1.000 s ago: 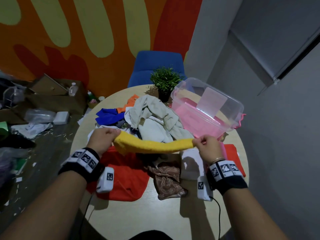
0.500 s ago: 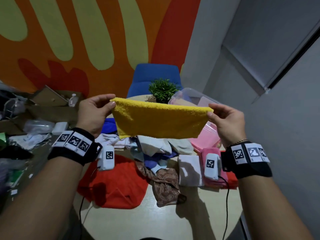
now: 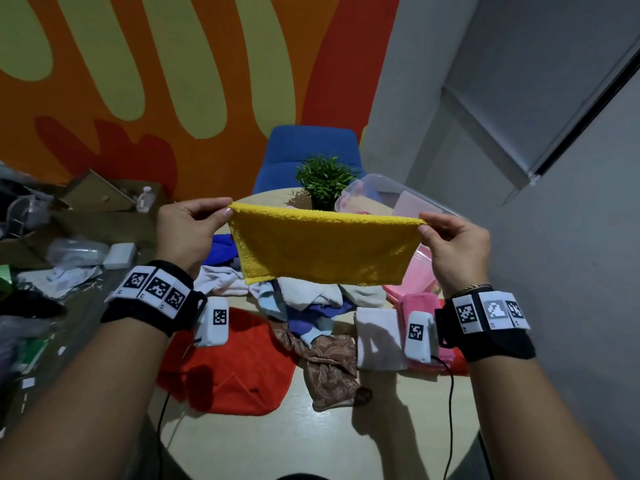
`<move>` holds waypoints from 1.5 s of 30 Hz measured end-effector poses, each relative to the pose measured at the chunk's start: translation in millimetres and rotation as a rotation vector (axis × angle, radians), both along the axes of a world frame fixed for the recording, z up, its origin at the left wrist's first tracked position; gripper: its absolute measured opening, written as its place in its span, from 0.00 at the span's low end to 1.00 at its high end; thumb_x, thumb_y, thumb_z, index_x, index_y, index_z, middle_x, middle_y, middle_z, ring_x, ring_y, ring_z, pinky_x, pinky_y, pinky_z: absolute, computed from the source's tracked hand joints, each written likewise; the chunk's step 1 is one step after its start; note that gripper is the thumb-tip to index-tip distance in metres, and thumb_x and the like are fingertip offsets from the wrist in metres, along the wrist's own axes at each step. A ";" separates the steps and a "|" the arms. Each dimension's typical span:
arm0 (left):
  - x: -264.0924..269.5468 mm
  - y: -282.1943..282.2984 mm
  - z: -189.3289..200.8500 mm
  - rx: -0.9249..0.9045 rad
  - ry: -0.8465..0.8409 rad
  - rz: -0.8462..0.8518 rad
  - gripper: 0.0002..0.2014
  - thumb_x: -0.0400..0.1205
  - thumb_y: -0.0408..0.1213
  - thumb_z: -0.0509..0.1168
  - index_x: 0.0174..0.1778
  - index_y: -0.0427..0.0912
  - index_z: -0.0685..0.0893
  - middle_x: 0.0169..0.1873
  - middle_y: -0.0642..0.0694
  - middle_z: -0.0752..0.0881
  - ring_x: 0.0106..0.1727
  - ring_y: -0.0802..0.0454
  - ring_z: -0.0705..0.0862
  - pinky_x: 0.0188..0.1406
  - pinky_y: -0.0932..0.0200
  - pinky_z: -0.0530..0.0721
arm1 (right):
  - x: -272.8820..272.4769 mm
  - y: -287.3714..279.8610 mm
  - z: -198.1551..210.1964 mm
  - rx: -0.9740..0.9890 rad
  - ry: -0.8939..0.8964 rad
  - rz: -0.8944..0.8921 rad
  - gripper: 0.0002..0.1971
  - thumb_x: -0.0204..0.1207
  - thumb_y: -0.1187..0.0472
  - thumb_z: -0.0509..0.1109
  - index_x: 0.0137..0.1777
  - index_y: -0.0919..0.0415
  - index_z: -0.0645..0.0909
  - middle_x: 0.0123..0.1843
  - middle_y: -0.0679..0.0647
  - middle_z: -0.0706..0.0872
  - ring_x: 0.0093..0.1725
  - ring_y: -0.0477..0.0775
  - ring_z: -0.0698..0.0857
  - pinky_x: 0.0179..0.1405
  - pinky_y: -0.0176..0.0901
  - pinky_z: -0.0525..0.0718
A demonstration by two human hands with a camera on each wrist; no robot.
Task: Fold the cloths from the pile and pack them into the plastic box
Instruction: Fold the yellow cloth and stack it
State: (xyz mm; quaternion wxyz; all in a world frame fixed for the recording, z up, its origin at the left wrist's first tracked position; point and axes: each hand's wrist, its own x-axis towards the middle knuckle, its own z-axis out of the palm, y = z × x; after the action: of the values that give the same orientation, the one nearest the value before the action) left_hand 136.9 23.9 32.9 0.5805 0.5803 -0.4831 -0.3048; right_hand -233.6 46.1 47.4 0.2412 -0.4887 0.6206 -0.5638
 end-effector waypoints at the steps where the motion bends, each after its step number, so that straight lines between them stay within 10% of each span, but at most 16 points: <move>1: 0.7 -1.7 -2.6 0.007 -0.011 -0.001 0.09 0.78 0.30 0.76 0.50 0.48 0.92 0.45 0.48 0.93 0.51 0.52 0.92 0.59 0.50 0.89 | -0.6 0.3 -1.5 0.006 0.017 0.003 0.12 0.75 0.67 0.78 0.48 0.46 0.90 0.46 0.49 0.93 0.48 0.51 0.92 0.57 0.56 0.90; 6: 1.8 -8.8 -11.4 0.022 -0.077 -0.023 0.10 0.82 0.28 0.71 0.46 0.50 0.90 0.54 0.52 0.90 0.57 0.52 0.89 0.62 0.40 0.87 | 0.1 3.5 -5.2 0.020 -0.004 0.045 0.10 0.77 0.67 0.75 0.44 0.48 0.86 0.48 0.48 0.91 0.52 0.50 0.89 0.59 0.55 0.88; 11: -13.4 -10.0 -26.2 0.148 0.082 -0.065 0.08 0.84 0.29 0.69 0.49 0.48 0.89 0.48 0.32 0.89 0.50 0.42 0.88 0.59 0.31 0.87 | 4.6 -1.9 -17.7 0.112 0.017 0.037 0.10 0.78 0.66 0.75 0.42 0.49 0.83 0.39 0.52 0.88 0.38 0.51 0.85 0.42 0.52 0.86; 14: -25.5 -7.5 -31.8 0.173 0.037 -0.010 0.07 0.81 0.30 0.73 0.45 0.47 0.91 0.43 0.41 0.92 0.48 0.43 0.91 0.53 0.35 0.90 | 4.4 -2.6 -29.8 0.183 0.067 -0.017 0.06 0.74 0.61 0.77 0.39 0.49 0.85 0.37 0.54 0.89 0.34 0.54 0.85 0.43 0.62 0.89; 21: -77.8 24.6 -13.2 0.127 -0.030 -0.164 0.03 0.78 0.33 0.77 0.45 0.44 0.93 0.39 0.46 0.92 0.38 0.55 0.90 0.35 0.56 0.90 | 60.5 30.7 -12.6 0.258 -0.130 0.377 0.06 0.75 0.75 0.75 0.43 0.66 0.81 0.34 0.60 0.83 0.22 0.56 0.84 0.24 0.46 0.87; 33: -97.1 42.3 3.8 0.126 0.015 -0.452 0.09 0.78 0.24 0.74 0.52 0.39 0.92 0.42 0.46 0.93 0.44 0.52 0.93 0.46 0.56 0.92 | 87.0 36.1 -3.0 0.251 -0.010 0.639 0.15 0.72 0.77 0.75 0.53 0.60 0.90 0.40 0.55 0.93 0.42 0.55 0.93 0.50 0.46 0.91; 45: -97.5 43.7 6.4 0.147 0.012 -0.575 0.11 0.81 0.26 0.72 0.58 0.36 0.91 0.45 0.43 0.93 0.48 0.50 0.93 0.48 0.59 0.91 | 88.8 23.6 -8.5 0.015 0.451 0.409 0.08 0.70 0.54 0.82 0.36 0.51 0.85 0.39 0.41 0.83 0.42 0.40 0.80 0.43 0.37 0.78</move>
State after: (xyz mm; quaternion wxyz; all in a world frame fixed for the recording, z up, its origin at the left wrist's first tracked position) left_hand 39.4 67.6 39.4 0.4295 0.4583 -0.6009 -0.4943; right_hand -144.8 69.7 38.9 0.2095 -0.7144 0.5514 -0.3763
